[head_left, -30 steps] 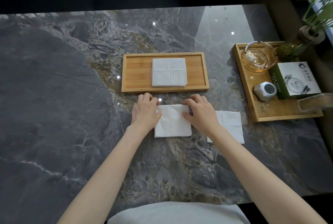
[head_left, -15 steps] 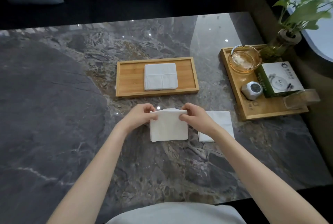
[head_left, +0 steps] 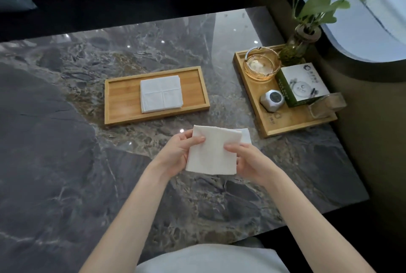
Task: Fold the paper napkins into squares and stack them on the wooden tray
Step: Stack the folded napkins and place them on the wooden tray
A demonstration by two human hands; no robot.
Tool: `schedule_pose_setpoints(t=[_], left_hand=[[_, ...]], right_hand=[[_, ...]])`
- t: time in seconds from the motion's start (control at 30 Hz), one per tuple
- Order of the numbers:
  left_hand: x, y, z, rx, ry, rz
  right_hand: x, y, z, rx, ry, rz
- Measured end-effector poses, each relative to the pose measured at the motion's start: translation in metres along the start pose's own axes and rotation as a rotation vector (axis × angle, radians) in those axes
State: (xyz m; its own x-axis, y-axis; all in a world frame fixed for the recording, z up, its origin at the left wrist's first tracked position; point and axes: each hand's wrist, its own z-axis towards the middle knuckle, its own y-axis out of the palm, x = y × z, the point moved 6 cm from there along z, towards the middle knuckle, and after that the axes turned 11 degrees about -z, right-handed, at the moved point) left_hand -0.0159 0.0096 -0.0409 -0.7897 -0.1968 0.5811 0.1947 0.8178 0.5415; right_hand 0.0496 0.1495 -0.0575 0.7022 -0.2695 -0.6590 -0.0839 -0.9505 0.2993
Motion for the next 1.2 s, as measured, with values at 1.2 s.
schedule_pose_setpoints(t=[1.2], left_hand=[[-0.015, 0.004, 0.045, 0.388, 0.278, 0.748]], right_hand=[[-0.021, -0.074, -0.003, 0.671, -0.192, -1.145]])
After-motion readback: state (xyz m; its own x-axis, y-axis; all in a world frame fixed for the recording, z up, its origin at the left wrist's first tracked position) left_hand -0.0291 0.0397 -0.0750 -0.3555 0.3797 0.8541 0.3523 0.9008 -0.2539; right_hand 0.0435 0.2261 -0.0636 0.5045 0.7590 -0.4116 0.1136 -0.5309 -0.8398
